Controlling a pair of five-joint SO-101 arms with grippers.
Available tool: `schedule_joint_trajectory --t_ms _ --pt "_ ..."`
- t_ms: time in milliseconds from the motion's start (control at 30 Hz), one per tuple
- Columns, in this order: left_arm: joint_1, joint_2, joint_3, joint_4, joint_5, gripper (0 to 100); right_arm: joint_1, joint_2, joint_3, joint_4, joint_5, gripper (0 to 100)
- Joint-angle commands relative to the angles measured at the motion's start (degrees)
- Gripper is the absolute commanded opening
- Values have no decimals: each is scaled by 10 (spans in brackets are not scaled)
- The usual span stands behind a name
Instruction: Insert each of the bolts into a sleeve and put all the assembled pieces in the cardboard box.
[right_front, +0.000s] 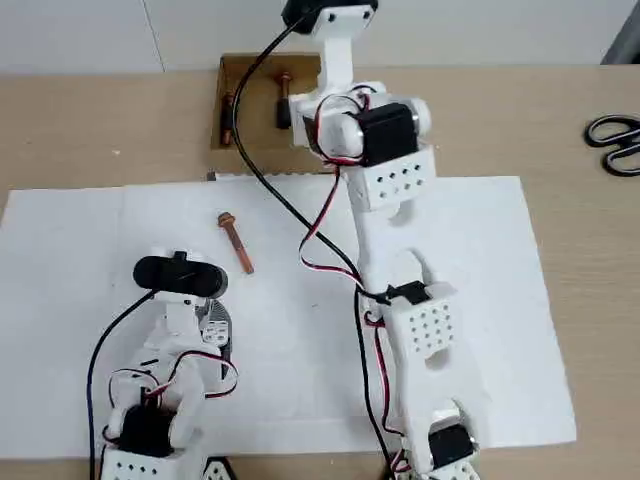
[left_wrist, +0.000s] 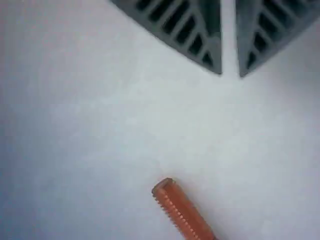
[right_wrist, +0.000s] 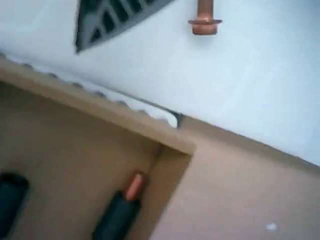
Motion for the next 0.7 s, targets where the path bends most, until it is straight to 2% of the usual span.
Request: schedule_joint_trajectory --t_ms 0,267,433,667 --pt "0 -2 -15 4 1 6 -3 -94 76 11 -3 198" --pt "-1 -2 -15 4 1 6 -13 -364 481 5 -21 198" --pt "-1 -2 -15 4 1 6 -13 -465 659 2 -98 198" --pt "-1 -2 -15 4 1 6 -15 -538 833 1 -238 198"
